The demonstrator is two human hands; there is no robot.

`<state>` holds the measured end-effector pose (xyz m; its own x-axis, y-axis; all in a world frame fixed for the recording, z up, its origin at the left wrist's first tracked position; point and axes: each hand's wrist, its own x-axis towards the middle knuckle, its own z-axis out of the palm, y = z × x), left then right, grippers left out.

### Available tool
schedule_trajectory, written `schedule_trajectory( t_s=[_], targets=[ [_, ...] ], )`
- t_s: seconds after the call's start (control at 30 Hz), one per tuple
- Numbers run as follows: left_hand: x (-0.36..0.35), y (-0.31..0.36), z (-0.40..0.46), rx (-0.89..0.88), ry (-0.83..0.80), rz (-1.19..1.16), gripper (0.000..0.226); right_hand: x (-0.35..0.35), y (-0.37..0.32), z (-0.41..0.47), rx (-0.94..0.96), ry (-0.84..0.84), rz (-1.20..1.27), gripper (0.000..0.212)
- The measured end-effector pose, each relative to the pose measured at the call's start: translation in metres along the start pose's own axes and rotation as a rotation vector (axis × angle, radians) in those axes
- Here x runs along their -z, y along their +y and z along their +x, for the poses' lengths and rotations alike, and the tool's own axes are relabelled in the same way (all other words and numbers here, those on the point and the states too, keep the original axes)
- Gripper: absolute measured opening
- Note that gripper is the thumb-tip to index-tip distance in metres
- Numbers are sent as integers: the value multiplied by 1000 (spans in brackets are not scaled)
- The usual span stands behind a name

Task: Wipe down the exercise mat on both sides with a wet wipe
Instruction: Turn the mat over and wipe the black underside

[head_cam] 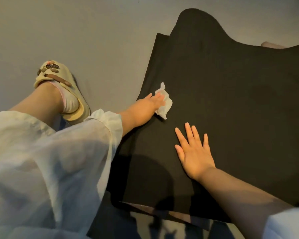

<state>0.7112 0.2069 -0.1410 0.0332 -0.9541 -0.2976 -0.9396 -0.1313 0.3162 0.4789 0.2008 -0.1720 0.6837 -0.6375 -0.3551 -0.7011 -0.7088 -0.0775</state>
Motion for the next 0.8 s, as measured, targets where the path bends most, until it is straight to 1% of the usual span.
schedule_trajectory(
  t_s=[0.03, 0.07, 0.17, 0.23, 0.3, 0.37, 0.43, 0.53, 0.57, 0.63, 0.67, 0.7, 0.73, 0.77, 0.8],
  targets=[
    [1, -1, -18, -51, -39, 16, 55, 0, 0, 0, 0, 2, -9, 52],
    [1, 2, -32, -80, -115, 82, 55, 0, 1, 0, -2, 7, -15, 51],
    [-4, 19, -61, -48, -416, 323, 58, -1, 1, 2, -5, 15, -7, 51],
    [-14, 33, -83, -60, -596, 419, 69, -1, 1, 2, -4, 16, -10, 52],
    [-28, 35, -103, -43, -678, 348, 72, -1, 1, 3, -5, 15, -15, 53],
    [-43, 26, -128, -3, -699, 224, 63, -2, 1, 3, -7, 19, -14, 54],
    [-55, 22, -147, 12, -659, 78, 53, 0, -1, 2, -9, 14, -9, 54],
    [-61, 30, -160, 29, -667, -21, 45, 8, 0, -3, 26, -3, 38, 54],
    [-55, 33, -160, 33, -631, -78, 41, 13, 3, -6, 59, 5, 81, 55],
    [-26, 41, -158, 28, -475, -216, 27, 23, 13, -14, 137, 81, 230, 57],
    [-8, 45, -155, -9, -349, -293, 21, 27, 21, -19, 150, 149, 316, 55],
    [9, 48, -152, -7, -203, -383, 21, 30, 31, -25, 130, 231, 378, 53],
    [23, 51, -144, 31, -64, -437, 21, 31, 42, -30, 78, 310, 397, 51],
    [33, 55, -132, 66, 48, -436, 22, 30, 53, -34, 1, 361, 373, 51],
    [45, 56, -119, 86, 129, -412, 23, 28, 64, -39, -80, 369, 315, 52]
  ],
)
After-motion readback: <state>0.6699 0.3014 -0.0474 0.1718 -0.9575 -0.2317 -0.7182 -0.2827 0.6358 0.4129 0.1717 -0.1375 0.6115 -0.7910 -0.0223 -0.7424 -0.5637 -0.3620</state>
